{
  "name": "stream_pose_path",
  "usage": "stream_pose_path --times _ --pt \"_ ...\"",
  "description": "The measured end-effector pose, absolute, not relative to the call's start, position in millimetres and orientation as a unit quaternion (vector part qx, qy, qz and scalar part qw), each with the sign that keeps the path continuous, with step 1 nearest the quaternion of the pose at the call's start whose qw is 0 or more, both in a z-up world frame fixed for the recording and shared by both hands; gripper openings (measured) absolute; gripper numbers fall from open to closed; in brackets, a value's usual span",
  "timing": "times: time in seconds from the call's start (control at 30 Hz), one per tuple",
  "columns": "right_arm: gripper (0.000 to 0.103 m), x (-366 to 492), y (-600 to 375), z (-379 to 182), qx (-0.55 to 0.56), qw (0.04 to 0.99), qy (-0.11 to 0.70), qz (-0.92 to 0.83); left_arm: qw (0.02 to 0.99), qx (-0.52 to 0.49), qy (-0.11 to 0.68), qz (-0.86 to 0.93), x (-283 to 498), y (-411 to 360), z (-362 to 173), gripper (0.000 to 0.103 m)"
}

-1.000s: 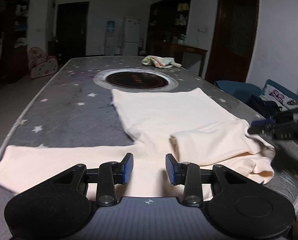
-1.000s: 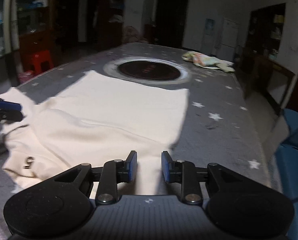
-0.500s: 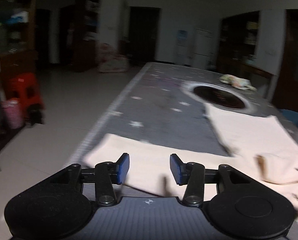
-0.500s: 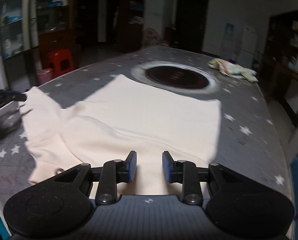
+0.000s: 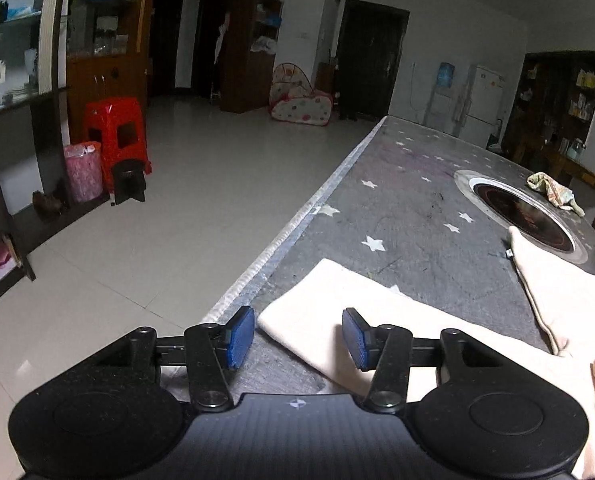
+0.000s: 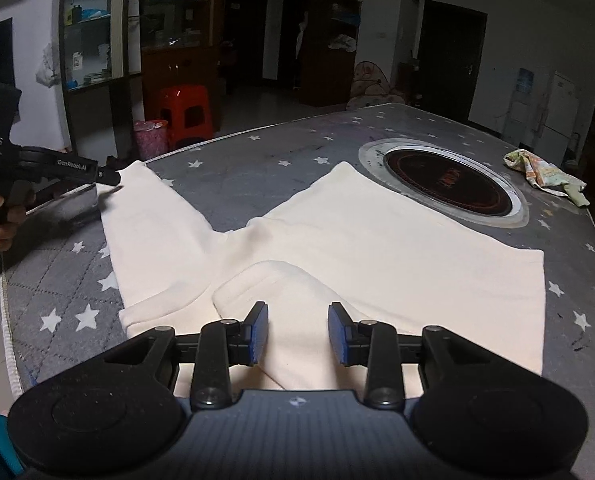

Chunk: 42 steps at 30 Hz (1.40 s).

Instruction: Fold clothes

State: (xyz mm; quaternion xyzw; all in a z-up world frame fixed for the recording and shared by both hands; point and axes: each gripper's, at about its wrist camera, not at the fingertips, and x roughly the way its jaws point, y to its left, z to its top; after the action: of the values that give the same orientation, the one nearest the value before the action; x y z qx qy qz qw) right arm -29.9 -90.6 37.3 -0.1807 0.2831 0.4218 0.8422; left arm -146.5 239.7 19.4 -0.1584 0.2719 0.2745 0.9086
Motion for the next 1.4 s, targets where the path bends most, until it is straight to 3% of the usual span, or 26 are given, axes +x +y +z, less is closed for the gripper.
stream_pose_path --times 0.07,0.2,0.27,0.77,0.93,1.07,1.4 --pt "0.034 -29.9 -95.2 39.1 -0.18 0.845 0.283 0.417 0.909 -0.156 0.271 0.276 -145.5 241.0 19.1 0.039" --pt "0.034 -29.0 -104.3 42.7 -0.178 0.85 0.282 0.407 0.91 -0.165 0.269 0.268 -140.6 237.6 19.2 0.011" --pt "0.034 -29.4 -107.7 43.9 -0.173 0.852 0.283 0.406 0.915 -0.167 0.263 0.256 -140.4 233.0 24.5 0.01" --pt "0.034 -16.3 -164.4 58.3 -0.076 0.882 0.299 0.356 0.976 -0.134 0.158 -0.064 -109.0 86.3 123.5 0.009" --pt "0.034 -10.4 -194.3 57.3 -0.042 0.892 0.31 0.325 0.966 -0.117 0.175 -0.152 -89.5 28.6 108.7 0.01" --pt "0.034 -7.9 -214.1 51.9 -0.032 0.897 0.322 0.3 0.949 -0.108 0.237 -0.18 -82.9 8.6 81.2 0.021" --pt "0.034 -5.3 -226.8 48.8 -0.012 0.896 0.332 0.296 0.958 -0.054 0.278 -0.045 -109.4 68.1 45.1 0.021"
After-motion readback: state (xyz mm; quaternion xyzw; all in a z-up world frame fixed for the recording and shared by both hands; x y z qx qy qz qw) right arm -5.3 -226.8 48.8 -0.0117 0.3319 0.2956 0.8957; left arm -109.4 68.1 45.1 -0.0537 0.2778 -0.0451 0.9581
